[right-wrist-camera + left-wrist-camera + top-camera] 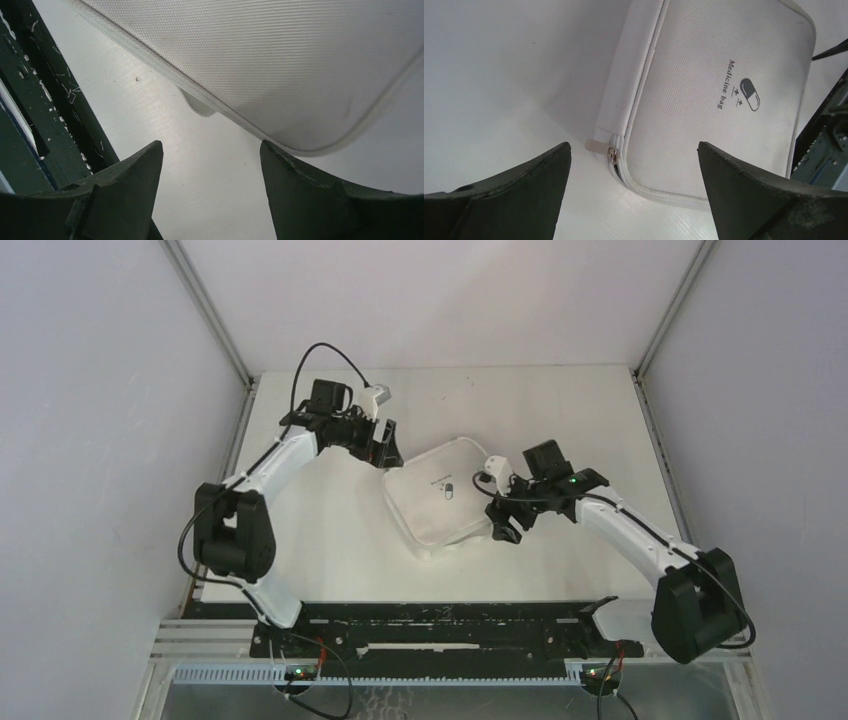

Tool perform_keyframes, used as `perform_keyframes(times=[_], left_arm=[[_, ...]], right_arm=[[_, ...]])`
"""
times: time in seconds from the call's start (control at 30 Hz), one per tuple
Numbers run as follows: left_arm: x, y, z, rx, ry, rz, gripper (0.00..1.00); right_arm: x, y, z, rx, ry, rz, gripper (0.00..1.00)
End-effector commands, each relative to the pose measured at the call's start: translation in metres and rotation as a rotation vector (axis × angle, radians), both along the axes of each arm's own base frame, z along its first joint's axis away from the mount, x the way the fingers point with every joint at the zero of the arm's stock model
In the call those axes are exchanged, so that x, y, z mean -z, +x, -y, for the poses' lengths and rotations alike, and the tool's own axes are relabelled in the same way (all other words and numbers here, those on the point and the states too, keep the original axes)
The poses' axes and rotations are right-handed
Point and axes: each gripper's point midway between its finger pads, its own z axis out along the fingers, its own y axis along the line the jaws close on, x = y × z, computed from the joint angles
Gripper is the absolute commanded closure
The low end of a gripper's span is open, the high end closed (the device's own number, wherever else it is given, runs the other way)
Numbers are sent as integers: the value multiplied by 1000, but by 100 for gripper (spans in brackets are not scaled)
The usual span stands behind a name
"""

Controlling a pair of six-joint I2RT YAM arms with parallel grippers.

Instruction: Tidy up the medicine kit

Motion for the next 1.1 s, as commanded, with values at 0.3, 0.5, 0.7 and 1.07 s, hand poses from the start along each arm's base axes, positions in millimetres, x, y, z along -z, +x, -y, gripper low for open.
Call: perform_keyframes(times=[0.3,0.5,0.7,1.07], left_arm=[[4,17,50,92,-231,-144,12],[16,-8,56,163,-220,-178,18],[26,-42,57,241,-196,-196,19],[25,-114,83,516,-168,-136,17]], right_arm=[[10,37,-22,6,-15,7,33],[-7,80,-30,77,59,-6,34],[-12,125,-33,106,75,10,35],[-32,198,-2,217,6,78,34]])
